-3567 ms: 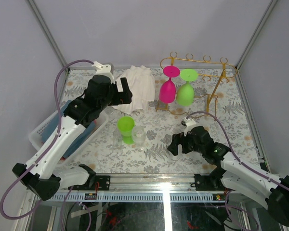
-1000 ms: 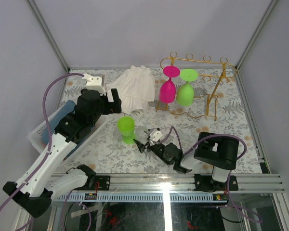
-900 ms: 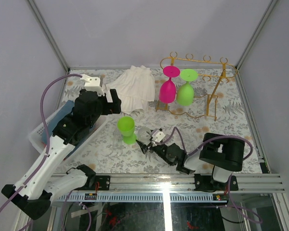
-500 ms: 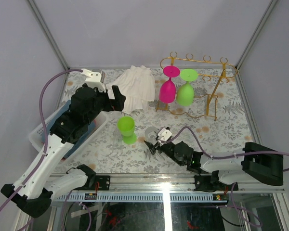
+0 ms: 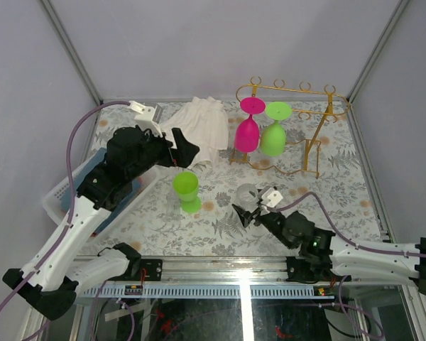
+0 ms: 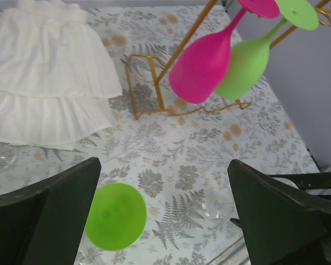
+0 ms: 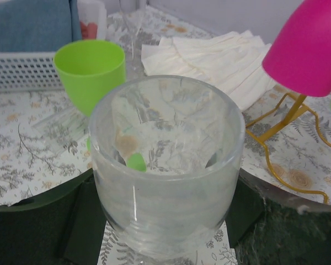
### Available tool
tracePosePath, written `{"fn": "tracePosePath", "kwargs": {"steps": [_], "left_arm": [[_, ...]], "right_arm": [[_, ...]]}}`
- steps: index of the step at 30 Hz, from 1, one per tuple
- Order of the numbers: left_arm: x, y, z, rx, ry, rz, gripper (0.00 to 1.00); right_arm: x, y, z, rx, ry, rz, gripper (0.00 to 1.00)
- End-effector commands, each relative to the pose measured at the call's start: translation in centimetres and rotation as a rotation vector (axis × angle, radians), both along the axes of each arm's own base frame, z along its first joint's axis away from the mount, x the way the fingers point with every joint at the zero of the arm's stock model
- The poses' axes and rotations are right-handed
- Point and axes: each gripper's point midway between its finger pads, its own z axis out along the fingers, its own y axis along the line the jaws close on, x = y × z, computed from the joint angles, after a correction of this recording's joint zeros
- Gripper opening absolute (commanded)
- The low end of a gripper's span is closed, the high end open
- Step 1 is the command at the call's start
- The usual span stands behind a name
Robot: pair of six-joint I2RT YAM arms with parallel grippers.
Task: Place the wine glass upside down on the wine glass rack
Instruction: Pick up the wine glass at the center of the board.
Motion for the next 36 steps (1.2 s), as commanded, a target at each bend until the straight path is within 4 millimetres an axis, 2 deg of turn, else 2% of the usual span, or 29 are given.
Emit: {"fn": "tracePosePath", "kwargs": {"steps": [1, 6, 11, 20, 26, 36], "left_arm": [[-1.6, -4.5, 0.4, -0.126, 0.017, -0.149, 1.0], [-4.4, -8.9, -0.8, -0.132, 0.016, -0.201, 1.0], [-6.1, -11.6, -2.0, -0.188, 0.031, -0.237, 1.0], [-7.0, -13.3, -4.0, -0.222, 0.08, -0.302, 1.0], [-7.4, -14.4, -4.9, -0.251, 0.112, -0.337, 0.96], [-8.4, -15.8, -5.9, -0.29, 0.158, -0.409, 0.81]], "right_arm": [[0.2, -1.8, 3.4, 0.16, -0.028, -0.057, 0.0], [-0.3, -3.3, 6.5, 0.307, -0.059, -0.062, 0.0], [-0.7, -4.8, 10.1, 0.462, -0.098, -0.064, 0.0], [-1.7, -6.9, 15.4, 0.688, -0.166, -0.047, 0.0], [-2.5, -7.8, 18.0, 0.808, -0.205, -0.011, 0.0], [-3.2, -8.1, 19.8, 0.873, -0.239, 0.029, 0.0]]}}
